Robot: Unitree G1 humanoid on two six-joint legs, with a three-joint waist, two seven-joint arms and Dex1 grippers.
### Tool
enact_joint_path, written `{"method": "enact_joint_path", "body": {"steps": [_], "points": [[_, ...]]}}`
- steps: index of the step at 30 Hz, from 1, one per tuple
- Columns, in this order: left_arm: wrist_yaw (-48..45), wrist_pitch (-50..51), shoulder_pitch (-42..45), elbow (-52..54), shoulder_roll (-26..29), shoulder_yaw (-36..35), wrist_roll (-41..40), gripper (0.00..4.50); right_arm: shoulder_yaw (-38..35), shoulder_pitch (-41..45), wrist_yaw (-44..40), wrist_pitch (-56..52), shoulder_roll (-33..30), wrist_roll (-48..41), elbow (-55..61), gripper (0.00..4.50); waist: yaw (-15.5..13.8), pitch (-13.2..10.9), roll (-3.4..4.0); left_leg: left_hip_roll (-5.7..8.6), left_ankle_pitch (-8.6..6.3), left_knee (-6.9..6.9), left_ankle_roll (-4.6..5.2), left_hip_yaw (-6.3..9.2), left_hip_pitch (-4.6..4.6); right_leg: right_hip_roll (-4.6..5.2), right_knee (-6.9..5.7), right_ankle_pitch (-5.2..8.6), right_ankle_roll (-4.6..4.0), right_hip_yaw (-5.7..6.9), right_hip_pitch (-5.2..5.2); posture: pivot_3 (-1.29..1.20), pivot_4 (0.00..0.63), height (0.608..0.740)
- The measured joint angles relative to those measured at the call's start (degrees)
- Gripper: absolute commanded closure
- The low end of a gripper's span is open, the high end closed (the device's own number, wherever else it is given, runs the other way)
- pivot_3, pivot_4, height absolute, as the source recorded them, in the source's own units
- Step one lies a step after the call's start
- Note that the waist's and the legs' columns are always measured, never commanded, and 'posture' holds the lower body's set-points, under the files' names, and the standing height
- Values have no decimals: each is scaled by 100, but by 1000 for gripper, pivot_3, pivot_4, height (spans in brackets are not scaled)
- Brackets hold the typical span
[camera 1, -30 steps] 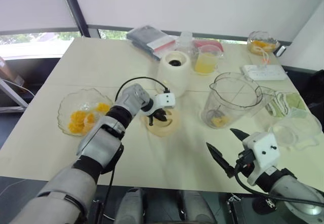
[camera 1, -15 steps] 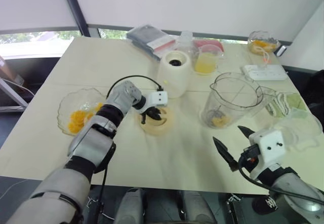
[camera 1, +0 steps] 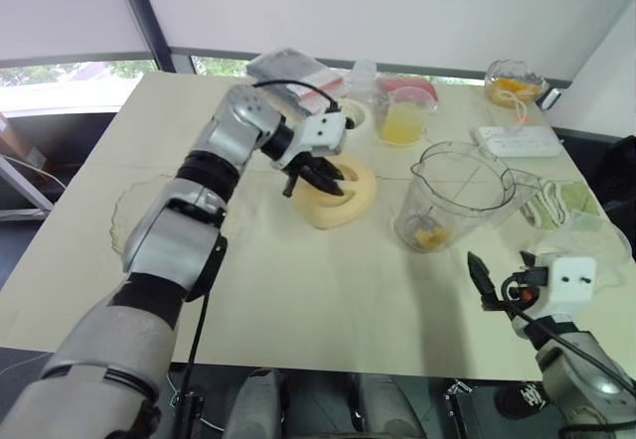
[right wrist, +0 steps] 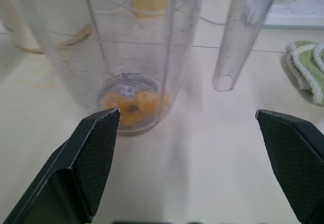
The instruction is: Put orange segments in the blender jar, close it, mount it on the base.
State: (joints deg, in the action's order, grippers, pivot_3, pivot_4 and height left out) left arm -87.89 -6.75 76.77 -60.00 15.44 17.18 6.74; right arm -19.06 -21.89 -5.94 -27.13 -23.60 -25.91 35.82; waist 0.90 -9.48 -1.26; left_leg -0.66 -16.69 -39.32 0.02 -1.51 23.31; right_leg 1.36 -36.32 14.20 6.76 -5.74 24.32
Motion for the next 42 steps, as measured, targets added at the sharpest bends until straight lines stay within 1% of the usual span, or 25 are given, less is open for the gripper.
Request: {"method": "enact_joint_path", "body": {"steps": [5,15,28,42], "points": [[133,-43,3,-182,-75,-63,-1,4258,-34,357,-54,174,54,240,-523,0,8,0,0,0,0,0,0,2,0,-3,-4,0,1,0,1,0,150,740],[204,-37,59,-219,-70,-237,-5,4258,-72,1282,-15,668,92,782,-1736,0,5,0,2,0,0,1,0,1,1,-2,-4,-1,3,-1,3,0,150,740],[365,-99,57,-206,-77,-258,-1,4258,-159,1948,-189,954,66,953,-2566,0,8,0,2,1,0,1,0,0,1,-2,-7,-2,4,-1,3,0,150,740],[445,-89,53,-138,-77,-262,-2,4258,-187,2956,-502,1474,-126,1151,-3950,0,22,-1,4,1,0,1,0,0,0,-2,-11,-3,6,0,4,0,150,740]]}}
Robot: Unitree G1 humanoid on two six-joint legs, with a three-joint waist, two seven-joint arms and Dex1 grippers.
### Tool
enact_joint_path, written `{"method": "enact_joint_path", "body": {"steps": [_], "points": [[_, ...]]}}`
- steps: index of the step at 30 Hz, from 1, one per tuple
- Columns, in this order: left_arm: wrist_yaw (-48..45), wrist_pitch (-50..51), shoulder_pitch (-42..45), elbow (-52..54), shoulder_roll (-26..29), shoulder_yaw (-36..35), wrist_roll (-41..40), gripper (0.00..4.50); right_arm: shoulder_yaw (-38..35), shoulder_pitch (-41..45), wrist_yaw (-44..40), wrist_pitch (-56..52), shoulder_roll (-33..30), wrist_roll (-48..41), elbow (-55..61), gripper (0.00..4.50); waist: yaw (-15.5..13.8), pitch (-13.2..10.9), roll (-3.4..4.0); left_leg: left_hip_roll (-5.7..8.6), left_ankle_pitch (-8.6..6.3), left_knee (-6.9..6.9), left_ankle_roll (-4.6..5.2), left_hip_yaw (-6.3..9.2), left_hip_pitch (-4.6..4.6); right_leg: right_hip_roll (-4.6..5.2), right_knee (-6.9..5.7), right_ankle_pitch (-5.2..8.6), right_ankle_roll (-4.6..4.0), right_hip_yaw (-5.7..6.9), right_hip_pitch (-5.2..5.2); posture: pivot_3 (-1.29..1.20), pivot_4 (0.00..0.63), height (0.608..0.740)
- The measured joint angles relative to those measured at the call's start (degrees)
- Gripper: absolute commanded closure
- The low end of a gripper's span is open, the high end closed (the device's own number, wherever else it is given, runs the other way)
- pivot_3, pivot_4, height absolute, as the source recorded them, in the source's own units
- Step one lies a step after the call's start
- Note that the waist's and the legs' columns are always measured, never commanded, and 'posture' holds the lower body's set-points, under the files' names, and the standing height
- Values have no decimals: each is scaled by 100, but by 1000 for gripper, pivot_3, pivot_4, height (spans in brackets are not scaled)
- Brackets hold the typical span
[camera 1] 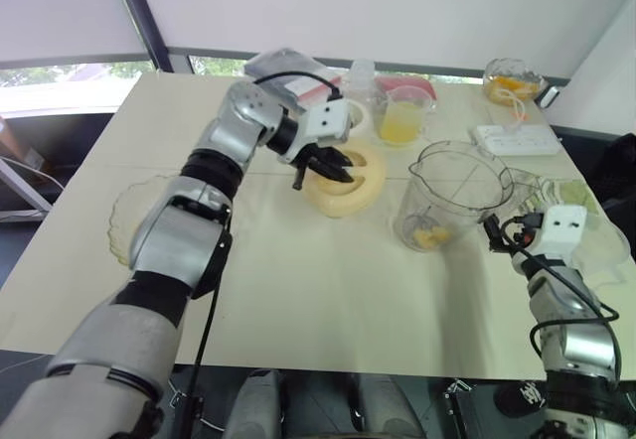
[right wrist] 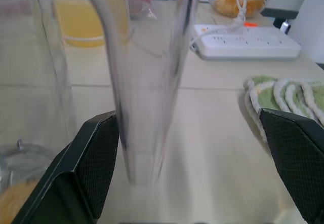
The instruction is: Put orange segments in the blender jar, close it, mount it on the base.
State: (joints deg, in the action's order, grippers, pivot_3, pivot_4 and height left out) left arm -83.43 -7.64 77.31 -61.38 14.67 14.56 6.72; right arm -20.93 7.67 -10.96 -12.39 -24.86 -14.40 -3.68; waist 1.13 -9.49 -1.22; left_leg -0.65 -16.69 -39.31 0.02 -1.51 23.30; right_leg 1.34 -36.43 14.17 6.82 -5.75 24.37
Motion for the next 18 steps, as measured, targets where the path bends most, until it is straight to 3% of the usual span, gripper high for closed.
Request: {"method": "enact_joint_path", "body": {"steps": [16,18], "points": [[176,-3,-42,6,30,0,3,4258,24,478,-57,235,-7,162,-575,0,1,0,0,0,0,1,0,0,0,1,-2,-4,6,0,1,0,150,740],[214,-4,-42,6,30,0,3,4258,24,478,-57,240,-6,170,-576,566,2,0,0,0,0,1,0,0,0,1,-2,-4,6,0,1,0,150,740]]}}
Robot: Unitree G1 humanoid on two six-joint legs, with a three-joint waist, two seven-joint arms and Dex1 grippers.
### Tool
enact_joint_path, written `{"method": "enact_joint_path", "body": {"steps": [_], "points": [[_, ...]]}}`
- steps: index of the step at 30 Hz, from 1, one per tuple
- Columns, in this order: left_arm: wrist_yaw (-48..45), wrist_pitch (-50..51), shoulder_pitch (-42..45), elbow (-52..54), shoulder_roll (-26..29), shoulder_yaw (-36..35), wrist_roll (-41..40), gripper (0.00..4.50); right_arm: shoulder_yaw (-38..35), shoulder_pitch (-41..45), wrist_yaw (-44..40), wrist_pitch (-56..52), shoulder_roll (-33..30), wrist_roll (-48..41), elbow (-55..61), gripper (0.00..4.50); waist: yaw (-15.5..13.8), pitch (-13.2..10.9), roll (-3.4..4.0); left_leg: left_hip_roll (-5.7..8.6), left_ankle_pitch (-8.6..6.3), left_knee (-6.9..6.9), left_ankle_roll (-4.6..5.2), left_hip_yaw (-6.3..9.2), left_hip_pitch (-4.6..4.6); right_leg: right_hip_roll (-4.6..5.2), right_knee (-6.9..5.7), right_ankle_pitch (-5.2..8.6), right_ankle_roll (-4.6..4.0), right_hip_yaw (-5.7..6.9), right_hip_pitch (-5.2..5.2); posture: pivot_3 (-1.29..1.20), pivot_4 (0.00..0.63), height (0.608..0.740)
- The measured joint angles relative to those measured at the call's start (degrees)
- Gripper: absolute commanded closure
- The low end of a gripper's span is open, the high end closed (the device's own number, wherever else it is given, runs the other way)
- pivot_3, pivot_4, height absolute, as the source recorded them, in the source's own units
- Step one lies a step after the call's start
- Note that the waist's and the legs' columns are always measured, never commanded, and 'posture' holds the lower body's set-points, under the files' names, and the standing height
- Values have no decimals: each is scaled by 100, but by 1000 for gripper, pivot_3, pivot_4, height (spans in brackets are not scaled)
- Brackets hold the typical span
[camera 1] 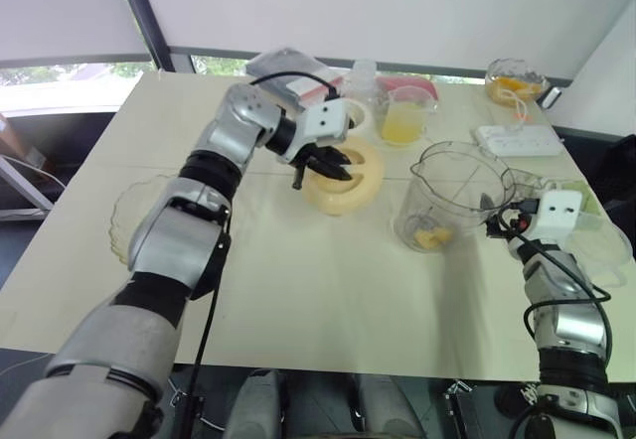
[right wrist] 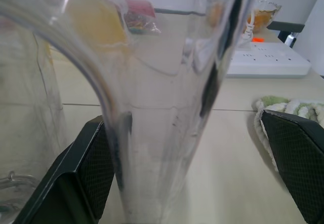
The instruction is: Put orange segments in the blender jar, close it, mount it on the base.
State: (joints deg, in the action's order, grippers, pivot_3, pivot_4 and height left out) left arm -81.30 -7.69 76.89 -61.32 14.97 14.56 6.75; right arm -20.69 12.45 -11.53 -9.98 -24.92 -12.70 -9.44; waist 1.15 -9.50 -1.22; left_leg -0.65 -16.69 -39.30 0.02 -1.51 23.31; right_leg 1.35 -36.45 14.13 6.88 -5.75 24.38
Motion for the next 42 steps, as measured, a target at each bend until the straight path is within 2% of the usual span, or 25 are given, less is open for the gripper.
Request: {"method": "enact_joint_path", "body": {"steps": [1,6,7,15,19,29,34,42], "points": [[21,0,0,0,0,0,0,4258,0,0,-1,0,2,0,0,839,1,0,0,0,0,0,0,0,0,0,0,0,0,0,0,0,150,740],[70,-6,1,-27,-26,-1,0,4258,6,-5,-46,34,118,-114,40,3430,-22,0,3,1,0,0,0,0,0,2,-1,0,0,0,0,0,150,740],[92,-6,3,-43,-33,-2,0,4258,33,1,-63,74,135,-117,165,3580,-21,1,5,2,0,0,0,0,0,3,-1,-1,1,0,0,0,150,740],[123,-15,91,-145,-45,-18,-3,4258,25,-69,51,13,144,-112,277,3580,-31,1,4,7,0,0,0,1,1,6,-1,-2,4,1,0,0,150,740],[-116,148,473,-227,-48,-172,-132,4258,25,-192,210,-121,238,-111,561,3580,-28,0,3,7,0,0,0,1,4,6,2,-2,4,1,1,0,150,740],[-540,606,1932,-855,-78,-558,-375,4258,265,-409,851,-509,1249,-119,1518,3580,95,-9,18,6,0,9,0,6,5,-2,-2,-1,4,1,11,0,150,740],[-612,618,2060,-1086,-305,-622,-347,4258,551,-327,1142,-587,1685,-91,2013,3580,137,-10,18,6,0,9,0,10,7,1,-2,-1,4,0,12,0,150,740],[-784,616,2051,-1178,-630,-464,-137,4258,1182,-105,1230,-735,1907,119,2113,3580,141,-10,19,5,0,12,0,10,9,-1,-2,-1,4,0,18,0,150,740]]}}
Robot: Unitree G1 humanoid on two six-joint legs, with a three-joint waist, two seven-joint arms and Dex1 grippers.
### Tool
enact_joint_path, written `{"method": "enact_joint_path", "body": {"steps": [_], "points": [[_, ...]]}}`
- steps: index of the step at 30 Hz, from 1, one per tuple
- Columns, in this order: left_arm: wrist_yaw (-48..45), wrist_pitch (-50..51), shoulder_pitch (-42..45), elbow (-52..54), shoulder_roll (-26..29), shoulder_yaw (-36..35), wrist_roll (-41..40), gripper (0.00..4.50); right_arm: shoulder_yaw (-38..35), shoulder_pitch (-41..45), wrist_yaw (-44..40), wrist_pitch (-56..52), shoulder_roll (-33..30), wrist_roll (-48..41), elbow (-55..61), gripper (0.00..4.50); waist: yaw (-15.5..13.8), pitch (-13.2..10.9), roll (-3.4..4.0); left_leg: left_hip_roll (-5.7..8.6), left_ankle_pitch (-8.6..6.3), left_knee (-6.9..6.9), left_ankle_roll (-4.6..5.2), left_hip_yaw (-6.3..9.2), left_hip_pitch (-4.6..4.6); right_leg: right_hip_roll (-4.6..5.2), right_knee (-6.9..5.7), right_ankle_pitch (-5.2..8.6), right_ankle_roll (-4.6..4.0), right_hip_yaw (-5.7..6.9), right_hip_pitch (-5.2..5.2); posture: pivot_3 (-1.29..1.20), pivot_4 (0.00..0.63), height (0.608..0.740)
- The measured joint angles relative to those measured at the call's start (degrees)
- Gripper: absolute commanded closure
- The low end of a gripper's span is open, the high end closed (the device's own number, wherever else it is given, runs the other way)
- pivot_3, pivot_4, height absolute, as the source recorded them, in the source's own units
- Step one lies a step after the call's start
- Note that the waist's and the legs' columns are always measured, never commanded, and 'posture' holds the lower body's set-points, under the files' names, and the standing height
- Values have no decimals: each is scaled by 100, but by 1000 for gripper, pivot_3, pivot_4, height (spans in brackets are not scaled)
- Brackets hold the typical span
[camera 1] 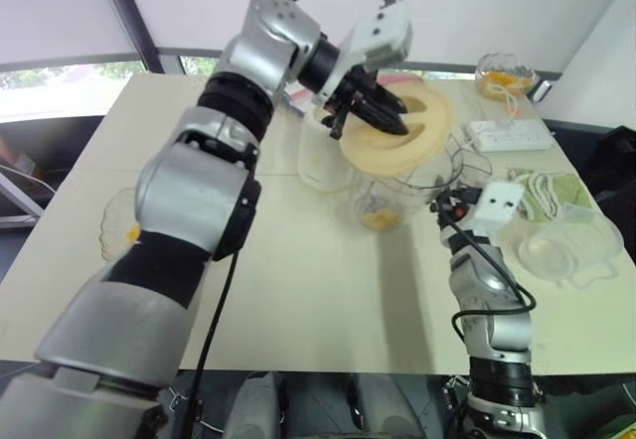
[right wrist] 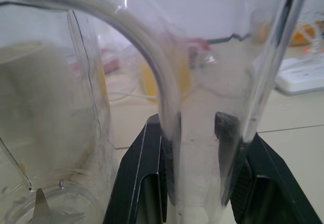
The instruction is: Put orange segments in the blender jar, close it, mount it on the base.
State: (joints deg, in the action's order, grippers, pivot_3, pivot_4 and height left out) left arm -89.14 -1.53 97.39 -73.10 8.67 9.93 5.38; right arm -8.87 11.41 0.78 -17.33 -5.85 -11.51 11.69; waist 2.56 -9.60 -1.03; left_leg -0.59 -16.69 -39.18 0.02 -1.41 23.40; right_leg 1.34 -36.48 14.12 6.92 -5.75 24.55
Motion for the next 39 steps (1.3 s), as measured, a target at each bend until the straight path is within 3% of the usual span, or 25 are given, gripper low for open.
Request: {"method": "enact_joint_path", "body": {"steps": [18,23,32,39], "points": [[-211,234,-41,-170,112,2,305,4258,539,-85,-507,-382,-477,497,-11,3580,6,-2,-2,0,0,0,0,1,0,1,-4,0,0,1,2,0,150,740],[-200,235,-9,-146,-76,1,283,4258,899,-41,-748,-379,-433,572,-2,3580,16,-3,-3,0,0,0,0,1,-2,0,-9,0,0,1,2,0,150,740],[-70,257,-12,-145,-231,58,348,4258,915,-46,-762,-359,-413,657,-3,3580,12,-3,-3,0,0,-3,0,2,-6,-1,-21,0,0,0,3,0,150,740],[196,386,-14,-144,-66,127,496,4258,963,-72,-726,-274,-415,802,-2,3580,11,-3,-3,0,0,-3,0,2,-10,-2,-31,1,0,-1,3,0,150,740]]}}
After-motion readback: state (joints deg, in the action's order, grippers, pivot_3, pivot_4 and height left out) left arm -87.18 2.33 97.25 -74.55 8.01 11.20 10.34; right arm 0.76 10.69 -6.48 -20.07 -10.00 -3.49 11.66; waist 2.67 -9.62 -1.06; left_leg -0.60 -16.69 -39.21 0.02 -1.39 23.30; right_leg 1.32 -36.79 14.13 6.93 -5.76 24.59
